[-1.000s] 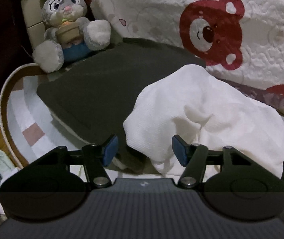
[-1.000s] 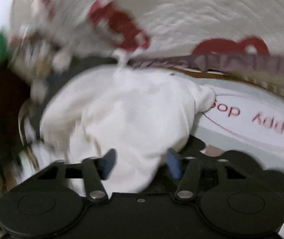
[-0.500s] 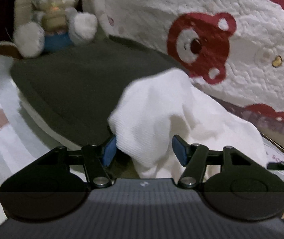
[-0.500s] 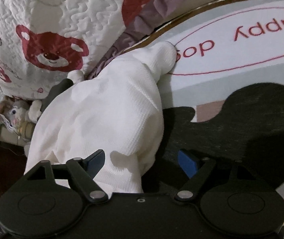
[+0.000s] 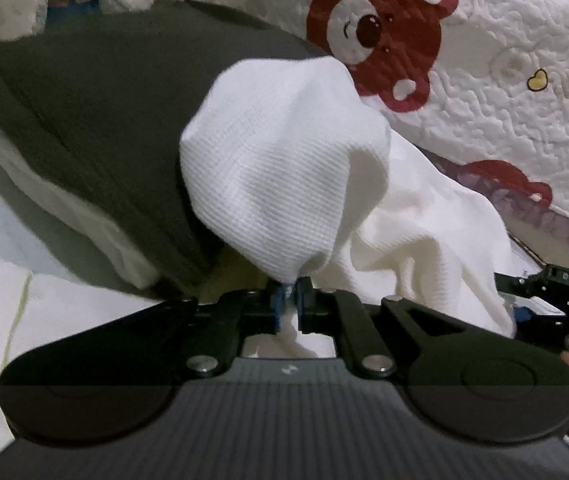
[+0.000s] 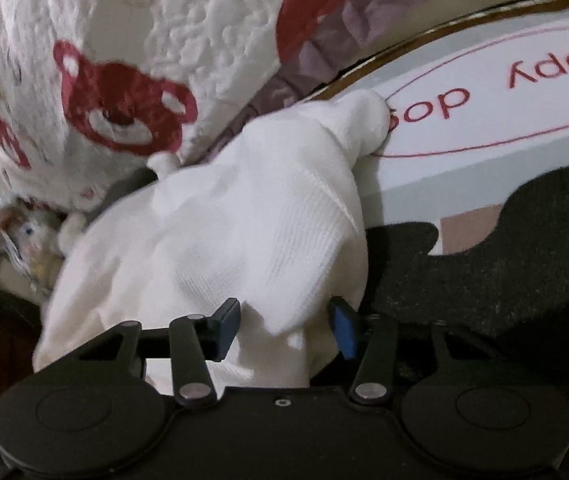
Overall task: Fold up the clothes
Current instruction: 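Grasp the white shirt with the left gripper while the right gripper grasps it too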
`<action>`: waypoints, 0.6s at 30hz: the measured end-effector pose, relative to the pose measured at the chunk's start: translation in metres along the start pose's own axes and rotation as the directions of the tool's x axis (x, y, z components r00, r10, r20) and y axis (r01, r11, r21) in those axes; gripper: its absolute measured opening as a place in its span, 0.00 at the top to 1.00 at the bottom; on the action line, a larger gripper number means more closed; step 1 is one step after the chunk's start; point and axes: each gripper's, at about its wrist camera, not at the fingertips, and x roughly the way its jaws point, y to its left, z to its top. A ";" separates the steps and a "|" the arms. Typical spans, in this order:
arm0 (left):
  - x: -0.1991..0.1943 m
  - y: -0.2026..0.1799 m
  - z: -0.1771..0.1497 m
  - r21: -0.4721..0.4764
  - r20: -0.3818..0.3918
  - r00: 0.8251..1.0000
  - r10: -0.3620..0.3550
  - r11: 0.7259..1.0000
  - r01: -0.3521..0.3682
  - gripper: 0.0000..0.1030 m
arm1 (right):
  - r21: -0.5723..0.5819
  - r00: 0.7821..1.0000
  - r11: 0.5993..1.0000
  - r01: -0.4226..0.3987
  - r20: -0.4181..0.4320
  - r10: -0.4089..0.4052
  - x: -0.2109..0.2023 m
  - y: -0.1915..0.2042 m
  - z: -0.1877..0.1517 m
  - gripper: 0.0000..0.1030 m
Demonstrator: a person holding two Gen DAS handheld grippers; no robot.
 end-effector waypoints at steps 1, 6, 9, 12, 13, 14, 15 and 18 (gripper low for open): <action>0.000 0.002 0.000 0.003 0.005 1.000 -0.003 1.000 0.003 0.89 | -0.018 1.000 1.000 0.006 -0.003 -0.006 0.001 0.002 -0.001 0.43; 0.008 0.016 0.005 -0.056 -0.040 0.995 -0.096 0.994 0.093 0.73 | 0.074 0.996 0.994 -0.081 -0.037 0.084 0.006 0.011 -0.005 0.40; 0.009 0.019 0.005 -0.064 -0.056 0.989 -0.138 0.989 0.135 0.74 | 0.041 0.995 0.996 -0.084 -0.042 0.085 0.014 0.023 -0.010 0.40; 0.011 0.022 0.004 -0.058 -0.042 0.989 -0.143 0.988 0.141 0.84 | -0.013 0.999 1.000 -0.025 -0.037 0.024 0.026 0.029 -0.008 0.37; 0.007 0.022 0.003 -0.032 -0.011 0.992 -0.126 0.992 0.125 0.96 | -0.020 0.999 1.000 -0.015 -0.029 0.015 0.029 0.031 -0.008 0.36; 0.003 0.018 0.002 0.018 0.030 0.996 -0.081 0.997 0.081 0.96 | -0.027 1.000 1.000 -0.006 -0.020 0.006 0.032 0.033 -0.007 0.30; -0.001 0.015 0.001 0.065 0.072 0.997 -0.040 0.997 0.036 0.96 | -0.039 1.000 0.999 -0.001 -0.010 0.000 0.034 0.036 -0.009 0.23; -0.005 0.012 0.001 0.096 0.085 0.995 -0.056 0.994 0.048 0.96 | -0.132 0.999 0.990 0.046 0.000 -0.046 0.040 0.051 -0.017 0.46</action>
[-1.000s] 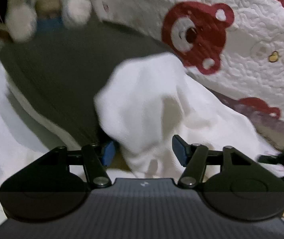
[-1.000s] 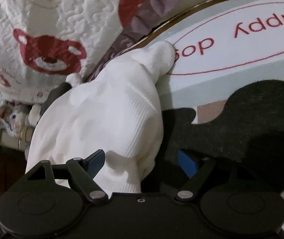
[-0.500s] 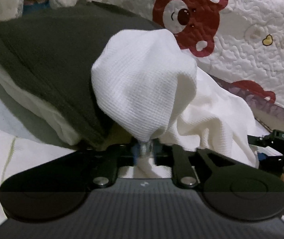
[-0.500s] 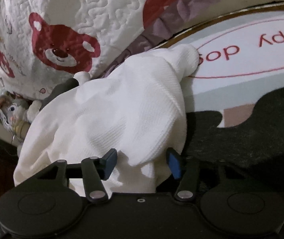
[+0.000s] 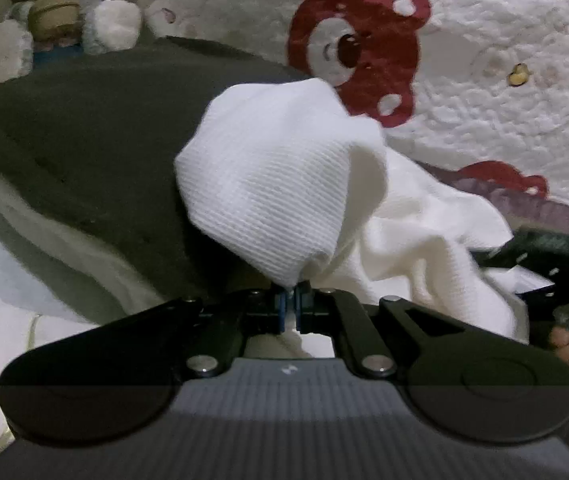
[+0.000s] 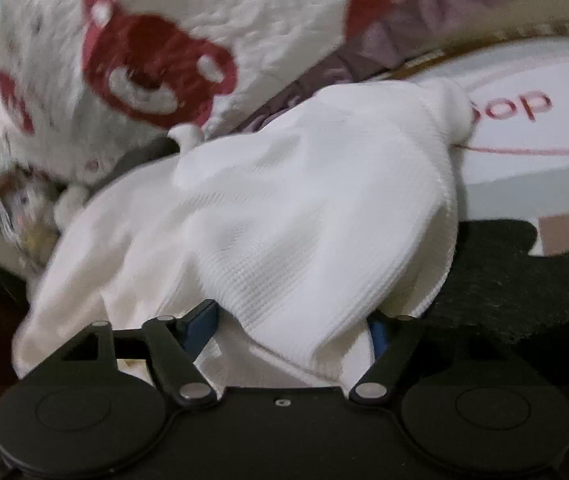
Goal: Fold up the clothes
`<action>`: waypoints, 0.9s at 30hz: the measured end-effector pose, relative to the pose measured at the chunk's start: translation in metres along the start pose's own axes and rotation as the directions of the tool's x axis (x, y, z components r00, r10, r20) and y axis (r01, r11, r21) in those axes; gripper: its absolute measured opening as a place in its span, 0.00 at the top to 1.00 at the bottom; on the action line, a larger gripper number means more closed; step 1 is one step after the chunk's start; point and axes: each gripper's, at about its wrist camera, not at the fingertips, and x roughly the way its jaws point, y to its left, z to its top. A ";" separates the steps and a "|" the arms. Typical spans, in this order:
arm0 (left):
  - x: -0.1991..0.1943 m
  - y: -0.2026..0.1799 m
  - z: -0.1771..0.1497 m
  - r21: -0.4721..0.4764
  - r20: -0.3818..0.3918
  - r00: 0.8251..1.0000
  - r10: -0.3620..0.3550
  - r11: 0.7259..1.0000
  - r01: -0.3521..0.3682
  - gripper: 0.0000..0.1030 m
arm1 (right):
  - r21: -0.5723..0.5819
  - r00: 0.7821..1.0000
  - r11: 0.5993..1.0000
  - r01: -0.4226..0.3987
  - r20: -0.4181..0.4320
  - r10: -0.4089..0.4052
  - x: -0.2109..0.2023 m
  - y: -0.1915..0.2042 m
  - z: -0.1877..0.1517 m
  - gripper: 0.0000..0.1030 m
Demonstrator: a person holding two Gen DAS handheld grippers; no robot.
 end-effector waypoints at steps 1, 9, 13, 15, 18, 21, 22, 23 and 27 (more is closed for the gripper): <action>0.000 0.000 0.000 -0.008 -0.006 1.000 -0.023 1.000 0.023 0.96 | -0.049 1.000 0.999 0.024 -0.013 -0.024 0.001 0.006 -0.002 0.59; -0.009 -0.019 -0.002 0.042 -0.003 0.995 -0.104 0.994 0.104 0.97 | -0.152 0.990 0.987 0.055 0.134 -0.034 -0.067 0.036 0.010 0.83; -0.034 -0.053 0.005 0.129 0.036 0.978 -0.205 0.972 0.199 0.97 | -0.260 0.970 0.951 0.169 0.217 -0.113 -0.109 0.048 0.006 0.84; -0.047 -0.073 0.005 0.150 0.051 0.968 -0.244 0.961 0.234 0.97 | -0.265 0.962 0.945 0.191 0.242 -0.126 -0.132 0.043 -0.001 0.85; -0.067 -0.102 0.005 0.163 0.075 0.947 -0.311 0.941 0.296 0.97 | -0.251 0.942 0.941 0.227 0.303 -0.146 -0.164 0.032 0.000 0.85; -0.076 -0.130 0.007 0.161 0.070 0.927 -0.367 0.922 0.353 0.97 | -0.260 0.903 0.923 0.285 0.397 -0.167 -0.202 0.025 0.010 0.85; -0.078 -0.138 0.005 0.164 0.061 0.924 -0.376 0.917 0.363 0.97 | -0.270 0.887 0.912 0.308 0.428 -0.172 -0.216 0.023 0.013 0.85; -0.078 -0.146 0.003 0.166 0.053 0.927 -0.371 0.919 0.358 0.97 | -0.267 0.878 0.911 0.315 0.448 -0.172 -0.228 0.019 0.016 0.85; -0.079 -0.166 -0.006 0.164 0.033 0.935 -0.353 0.925 0.344 0.97 | -0.256 0.824 0.893 0.370 0.535 -0.188 -0.277 0.003 0.027 0.85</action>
